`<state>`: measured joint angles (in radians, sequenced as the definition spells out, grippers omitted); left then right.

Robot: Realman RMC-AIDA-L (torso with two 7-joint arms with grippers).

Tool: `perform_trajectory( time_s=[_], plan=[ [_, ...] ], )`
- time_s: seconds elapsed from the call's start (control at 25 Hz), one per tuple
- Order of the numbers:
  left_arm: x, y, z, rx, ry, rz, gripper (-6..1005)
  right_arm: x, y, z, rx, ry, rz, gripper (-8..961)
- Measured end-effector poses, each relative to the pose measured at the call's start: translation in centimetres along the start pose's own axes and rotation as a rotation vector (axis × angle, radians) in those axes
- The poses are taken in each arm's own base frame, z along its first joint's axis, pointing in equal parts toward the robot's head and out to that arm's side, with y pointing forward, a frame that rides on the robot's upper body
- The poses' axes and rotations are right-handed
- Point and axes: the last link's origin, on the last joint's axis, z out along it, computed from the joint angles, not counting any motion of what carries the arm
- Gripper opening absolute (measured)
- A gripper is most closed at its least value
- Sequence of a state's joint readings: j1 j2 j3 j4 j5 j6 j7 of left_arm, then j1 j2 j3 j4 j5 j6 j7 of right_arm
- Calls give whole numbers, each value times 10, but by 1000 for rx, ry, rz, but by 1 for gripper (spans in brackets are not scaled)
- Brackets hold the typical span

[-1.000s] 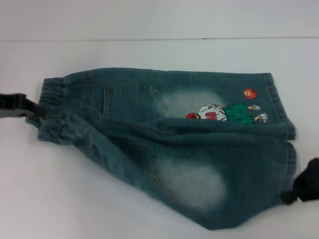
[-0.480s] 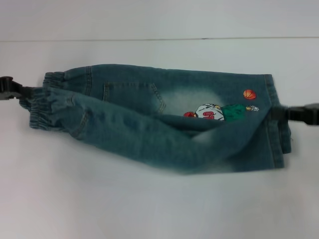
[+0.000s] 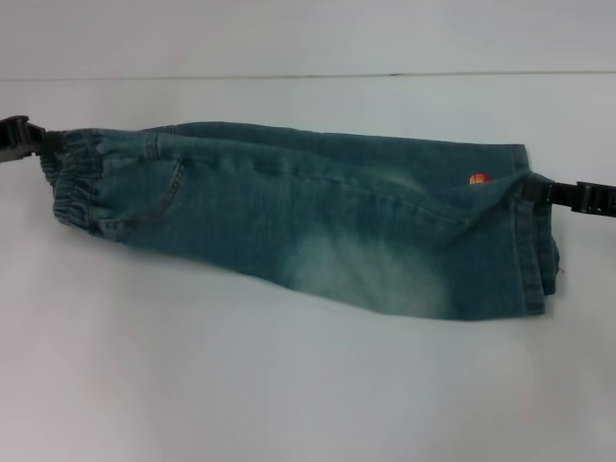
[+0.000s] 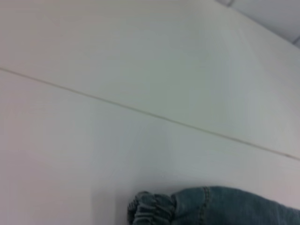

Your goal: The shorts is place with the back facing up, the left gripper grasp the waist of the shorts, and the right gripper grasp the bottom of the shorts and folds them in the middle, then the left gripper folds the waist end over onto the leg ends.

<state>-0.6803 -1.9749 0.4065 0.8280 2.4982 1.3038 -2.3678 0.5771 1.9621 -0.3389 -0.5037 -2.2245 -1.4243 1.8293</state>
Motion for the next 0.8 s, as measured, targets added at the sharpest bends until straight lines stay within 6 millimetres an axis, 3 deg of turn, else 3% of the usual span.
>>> perform_trajectory(
  time_s=[0.48, 0.8],
  plan=[
    [-4, -10, 1, 18, 97, -41, 42, -23, -13, 15, 136, -132, 3, 18],
    [-7, -11, 5, 31, 106, -22, 42, -37, -14, 41, 207, -118, -36, 19]
  ],
)
